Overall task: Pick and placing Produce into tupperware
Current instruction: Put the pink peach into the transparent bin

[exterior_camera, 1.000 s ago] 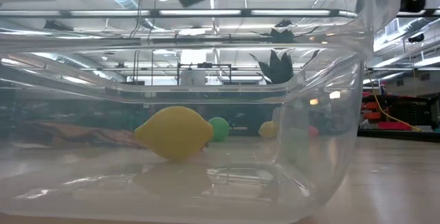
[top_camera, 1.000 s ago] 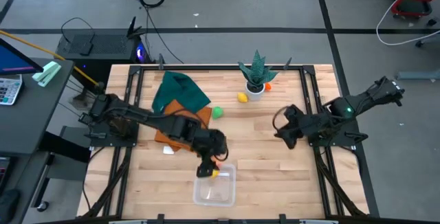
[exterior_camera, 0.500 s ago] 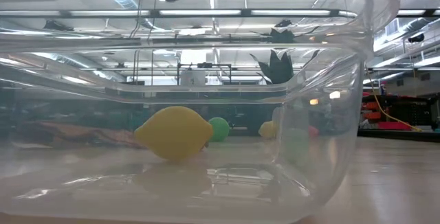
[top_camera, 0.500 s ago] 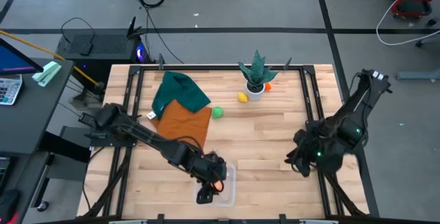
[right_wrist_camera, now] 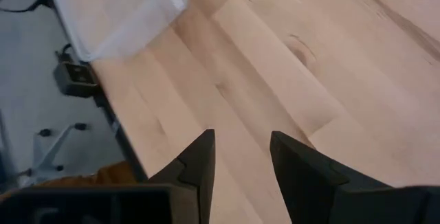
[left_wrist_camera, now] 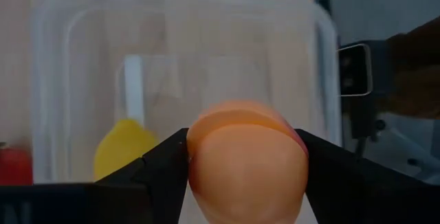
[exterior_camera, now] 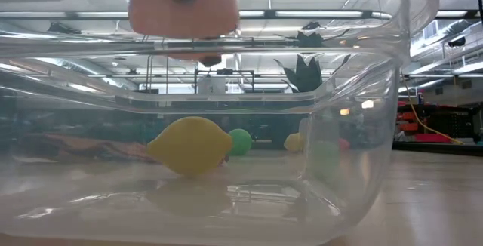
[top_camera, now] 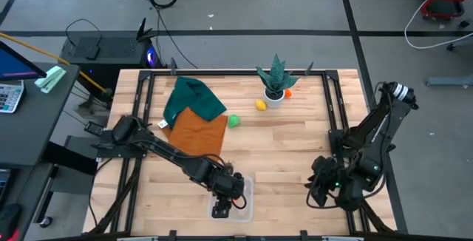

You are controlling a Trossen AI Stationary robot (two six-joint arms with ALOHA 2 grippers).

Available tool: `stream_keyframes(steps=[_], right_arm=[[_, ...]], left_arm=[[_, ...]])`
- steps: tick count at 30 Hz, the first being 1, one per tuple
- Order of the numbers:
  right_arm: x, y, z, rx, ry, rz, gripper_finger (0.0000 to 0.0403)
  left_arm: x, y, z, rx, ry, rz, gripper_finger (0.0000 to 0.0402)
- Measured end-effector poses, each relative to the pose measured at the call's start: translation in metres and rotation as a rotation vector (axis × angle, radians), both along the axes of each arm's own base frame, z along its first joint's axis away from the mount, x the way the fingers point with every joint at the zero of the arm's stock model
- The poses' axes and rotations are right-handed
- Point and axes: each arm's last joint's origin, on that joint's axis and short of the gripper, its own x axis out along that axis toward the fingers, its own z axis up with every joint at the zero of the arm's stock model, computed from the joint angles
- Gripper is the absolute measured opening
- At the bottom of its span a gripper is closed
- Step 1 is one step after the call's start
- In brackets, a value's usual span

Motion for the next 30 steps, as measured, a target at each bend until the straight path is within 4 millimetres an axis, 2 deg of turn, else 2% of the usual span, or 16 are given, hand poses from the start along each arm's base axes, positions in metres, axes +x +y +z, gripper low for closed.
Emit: stream_keyframes(steps=[6, 12, 19, 30], right_arm=[[0.004, 0.007, -0.009, -0.022, 0.014, -0.013, 0.0110], [0.006, 0.007, -0.009, -0.029, -0.022, -0.046, 0.0110], [0.007, 0.006, -0.008, -0.042, -0.052, -0.066, 0.0109], [0.007, 0.006, -0.008, -0.038, -0.057, -0.078, 0.0109]], left_arm=[[0.000, 0.001, -0.010, 0.031, 0.043, -0.002, 0.0249], [-0.003, -0.001, -0.019, 0.071, 0.086, 0.001, 0.0245], [-0.010, -0.012, -0.021, 0.124, 0.084, 0.016, 0.0243], [-0.010, -0.007, -0.022, 0.157, 0.102, 0.127, 0.0244]])
